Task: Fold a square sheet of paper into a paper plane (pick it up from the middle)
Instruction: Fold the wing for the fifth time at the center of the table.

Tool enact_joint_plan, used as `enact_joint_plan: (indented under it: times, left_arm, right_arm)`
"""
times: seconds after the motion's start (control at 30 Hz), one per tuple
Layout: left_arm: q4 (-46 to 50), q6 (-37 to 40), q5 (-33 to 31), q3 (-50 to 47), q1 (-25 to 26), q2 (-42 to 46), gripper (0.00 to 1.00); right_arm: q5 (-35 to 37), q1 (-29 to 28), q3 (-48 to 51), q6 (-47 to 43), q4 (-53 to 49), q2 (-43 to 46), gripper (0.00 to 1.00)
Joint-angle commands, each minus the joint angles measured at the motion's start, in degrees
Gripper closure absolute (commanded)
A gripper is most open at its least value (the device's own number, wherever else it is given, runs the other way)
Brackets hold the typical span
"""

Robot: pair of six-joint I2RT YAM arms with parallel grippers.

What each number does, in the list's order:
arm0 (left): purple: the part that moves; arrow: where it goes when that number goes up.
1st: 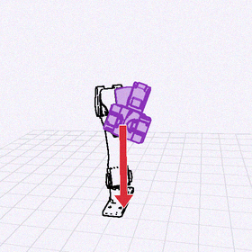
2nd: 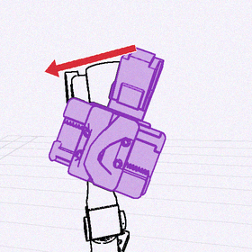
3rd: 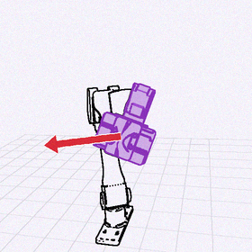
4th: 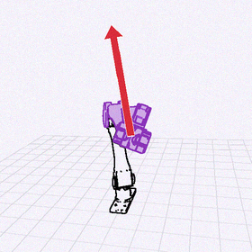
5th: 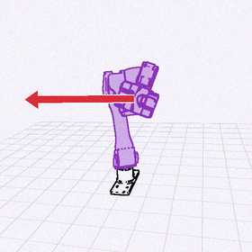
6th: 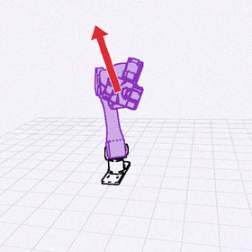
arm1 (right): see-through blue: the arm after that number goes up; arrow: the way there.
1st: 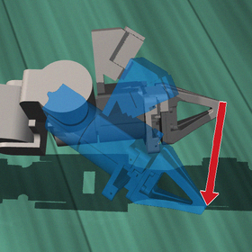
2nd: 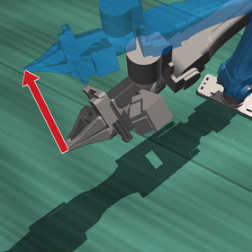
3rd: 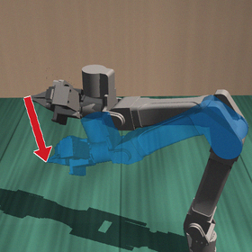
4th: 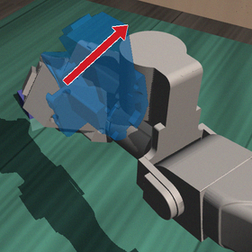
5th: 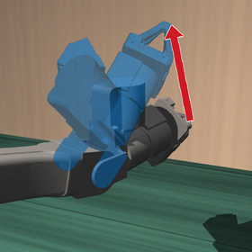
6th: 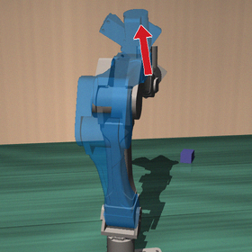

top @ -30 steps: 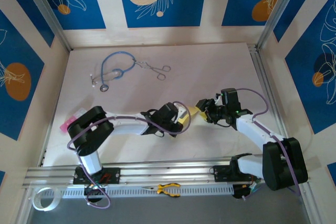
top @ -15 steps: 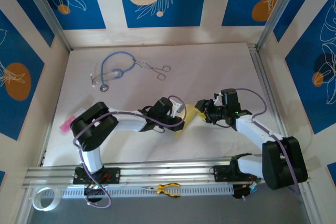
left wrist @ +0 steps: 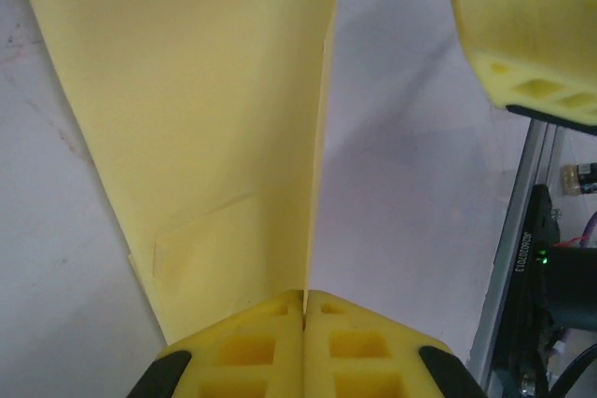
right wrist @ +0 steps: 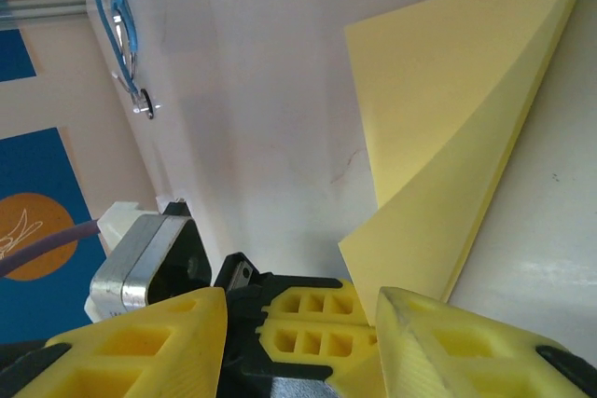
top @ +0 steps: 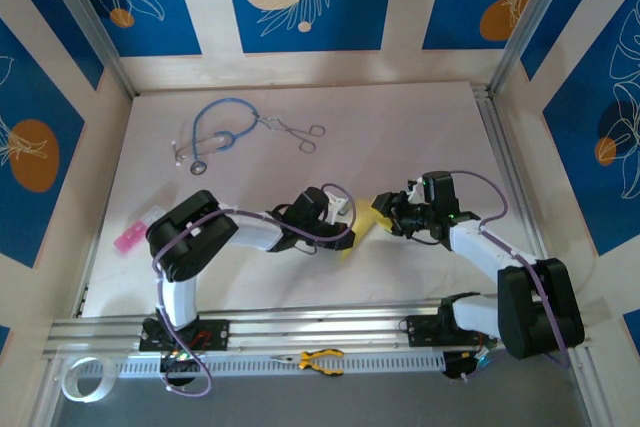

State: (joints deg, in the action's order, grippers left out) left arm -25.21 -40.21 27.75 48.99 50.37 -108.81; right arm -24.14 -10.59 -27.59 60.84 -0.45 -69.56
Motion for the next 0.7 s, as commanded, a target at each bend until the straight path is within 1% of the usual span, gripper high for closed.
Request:
enact_joint_plan:
  times: [0.0, 0.2, 0.43, 0.67]
  left_arm:
    - [-4.4, -2.4, 2.6, -1.1, -0.9, -1.9, 1.0]
    - [-8.7, -4.8, 3.7, -2.1, -1.5, -3.4, 1.0]
    - [-11.7, -7.5, 5.0, -2.5, -2.0, -3.4, 1.0]
    - [-18.5, -14.1, 6.7, -2.9, -2.4, -5.7, 1.0]
  right_arm:
    - [-2.2, 0.5, 0.9, -1.5, 0.4, -0.5, 0.54]
    - [-4.1, 0.9, 1.1, -3.3, 1.2, -1.7, 0.55]
    - [-3.8, 1.2, 2.1, -6.2, 1.0, -1.9, 0.57]
    - [-4.2, 1.9, 2.3, -8.4, 0.5, -2.2, 0.58]
